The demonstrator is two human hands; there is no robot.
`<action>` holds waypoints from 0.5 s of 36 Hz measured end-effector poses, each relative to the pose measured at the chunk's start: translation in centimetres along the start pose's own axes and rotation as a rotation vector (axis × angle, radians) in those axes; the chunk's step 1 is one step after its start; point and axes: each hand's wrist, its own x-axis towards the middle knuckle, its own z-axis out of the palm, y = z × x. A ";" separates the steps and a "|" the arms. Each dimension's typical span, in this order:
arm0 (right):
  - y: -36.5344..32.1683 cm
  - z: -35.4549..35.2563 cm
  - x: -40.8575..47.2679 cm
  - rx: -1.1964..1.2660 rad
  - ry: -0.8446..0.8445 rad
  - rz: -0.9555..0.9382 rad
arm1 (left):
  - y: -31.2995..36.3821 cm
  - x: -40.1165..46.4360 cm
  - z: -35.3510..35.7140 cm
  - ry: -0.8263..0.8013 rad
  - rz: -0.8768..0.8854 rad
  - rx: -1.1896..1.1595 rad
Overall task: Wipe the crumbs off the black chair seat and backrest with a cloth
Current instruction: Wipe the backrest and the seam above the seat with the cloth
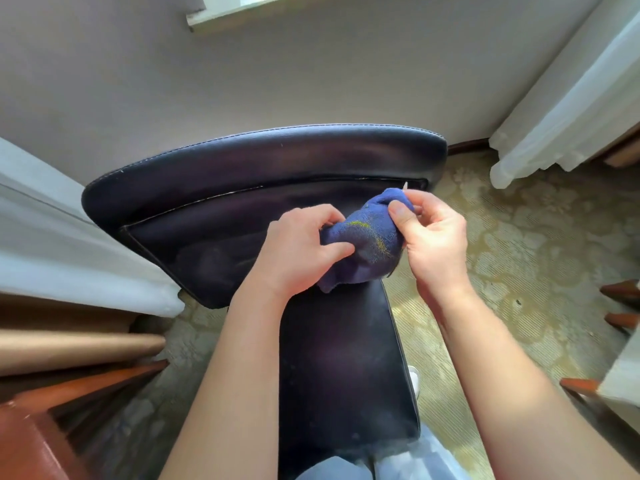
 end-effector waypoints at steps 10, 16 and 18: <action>1.1 -0.4 2.4 -0.277 0.222 -0.140 | 0.0 3.1 -2.1 0.756 0.089 0.308; 2.1 0.3 4.3 -0.493 0.267 -0.216 | -0.7 5.2 -1.5 0.732 -0.042 0.537; 2.3 0.7 5.0 -0.593 0.294 -0.257 | -1.0 5.7 -1.3 0.772 -0.044 0.570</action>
